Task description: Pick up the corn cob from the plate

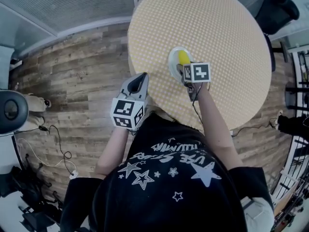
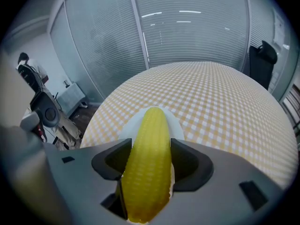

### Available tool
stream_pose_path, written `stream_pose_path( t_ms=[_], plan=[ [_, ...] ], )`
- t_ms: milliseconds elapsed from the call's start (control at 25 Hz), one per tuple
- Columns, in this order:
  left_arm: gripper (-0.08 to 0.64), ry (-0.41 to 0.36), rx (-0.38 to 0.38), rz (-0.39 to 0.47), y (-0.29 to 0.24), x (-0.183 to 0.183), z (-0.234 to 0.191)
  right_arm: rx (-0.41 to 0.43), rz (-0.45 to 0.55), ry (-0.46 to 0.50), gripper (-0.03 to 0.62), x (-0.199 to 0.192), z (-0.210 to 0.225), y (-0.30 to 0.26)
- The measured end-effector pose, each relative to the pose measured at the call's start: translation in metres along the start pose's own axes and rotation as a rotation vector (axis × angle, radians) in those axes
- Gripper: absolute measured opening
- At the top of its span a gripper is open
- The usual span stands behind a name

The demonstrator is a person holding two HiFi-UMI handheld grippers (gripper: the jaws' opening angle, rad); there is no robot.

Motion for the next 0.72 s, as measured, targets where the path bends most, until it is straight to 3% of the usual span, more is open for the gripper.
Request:
stream_pose_path(
  t_ms=[280,480,720],
  plan=[
    [0.008,0.005,-0.005,-0.012,0.002,-0.009,0.015,0.207,0.146,-0.162,0.265,-0.001,-0.003,0.040],
    [0.008,-0.024,-0.002,0.001,0.003,0.001,0.036,0.357,0.282,-0.148,0.265,0.002,-0.012,0.076],
    [0.008,-0.037,0.024,0.020,0.000,0.011,0.065,0.468,0.400,-0.076,0.266,0.000,-0.011,0.127]
  ],
)
Point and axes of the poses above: the fingertips, and each gripper's own axes: y backward along the fingers, z to its right, x out of its top, the point moved 1 cm from there along y, backward along the fingers, and after that the axes turned 9 degrees about -z, right-handed, at the moved point
